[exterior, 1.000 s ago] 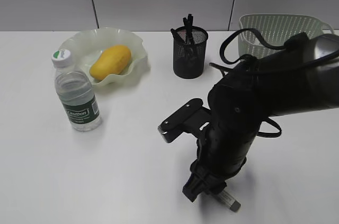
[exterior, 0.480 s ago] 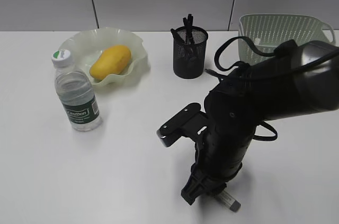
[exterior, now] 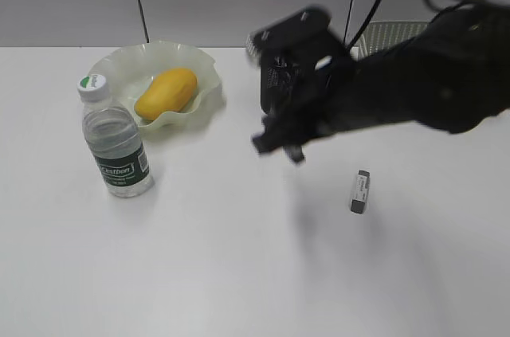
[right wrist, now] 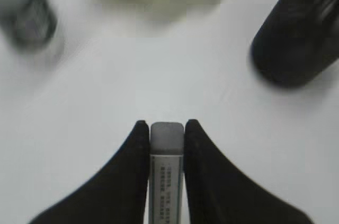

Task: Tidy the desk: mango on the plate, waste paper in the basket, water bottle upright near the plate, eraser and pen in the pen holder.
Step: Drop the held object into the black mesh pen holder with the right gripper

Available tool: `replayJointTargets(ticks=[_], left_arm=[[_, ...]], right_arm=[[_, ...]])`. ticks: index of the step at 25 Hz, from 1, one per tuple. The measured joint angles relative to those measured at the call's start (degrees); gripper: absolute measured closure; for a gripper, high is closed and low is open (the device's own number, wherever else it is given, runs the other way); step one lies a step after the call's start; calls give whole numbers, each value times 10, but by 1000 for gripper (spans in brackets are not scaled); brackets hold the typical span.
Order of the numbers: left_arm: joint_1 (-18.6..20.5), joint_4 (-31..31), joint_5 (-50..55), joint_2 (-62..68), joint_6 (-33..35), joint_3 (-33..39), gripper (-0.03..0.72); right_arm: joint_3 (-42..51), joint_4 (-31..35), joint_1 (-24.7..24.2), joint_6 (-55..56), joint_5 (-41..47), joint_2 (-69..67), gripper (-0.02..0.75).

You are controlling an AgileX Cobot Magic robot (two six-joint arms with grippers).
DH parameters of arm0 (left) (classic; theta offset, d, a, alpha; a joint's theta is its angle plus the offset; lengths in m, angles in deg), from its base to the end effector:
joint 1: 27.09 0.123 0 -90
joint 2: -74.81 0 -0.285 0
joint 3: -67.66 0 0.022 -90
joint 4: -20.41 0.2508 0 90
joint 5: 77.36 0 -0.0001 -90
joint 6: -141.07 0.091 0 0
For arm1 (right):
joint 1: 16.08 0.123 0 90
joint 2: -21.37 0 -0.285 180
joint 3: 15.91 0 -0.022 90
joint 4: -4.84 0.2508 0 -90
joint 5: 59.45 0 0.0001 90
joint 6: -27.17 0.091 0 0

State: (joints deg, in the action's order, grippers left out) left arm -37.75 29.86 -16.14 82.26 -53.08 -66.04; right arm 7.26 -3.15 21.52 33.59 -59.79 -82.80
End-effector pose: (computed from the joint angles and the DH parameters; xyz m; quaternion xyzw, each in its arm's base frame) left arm -0.0089 0.0150 0.2884 -0.0310 0.8398 -0.0348 0.5408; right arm 0.2813 0.2167 0.2099 -0.3002 0.8431 0.1383 0.4242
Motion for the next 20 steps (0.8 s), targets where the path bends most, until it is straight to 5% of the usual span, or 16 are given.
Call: replayJointTargets(ticks=[4, 7, 20], left_arm=[[0, 0, 0, 0, 0, 0, 451], [0, 0, 0, 0, 0, 0, 451], [0, 0, 0, 0, 0, 0, 451]], right_arm=[[-5, 5, -105, 3, -278, -32, 576], [-34, 9, -135, 1, -423, -98, 576], [-164, 6, -136, -11, -412, -261, 566]])
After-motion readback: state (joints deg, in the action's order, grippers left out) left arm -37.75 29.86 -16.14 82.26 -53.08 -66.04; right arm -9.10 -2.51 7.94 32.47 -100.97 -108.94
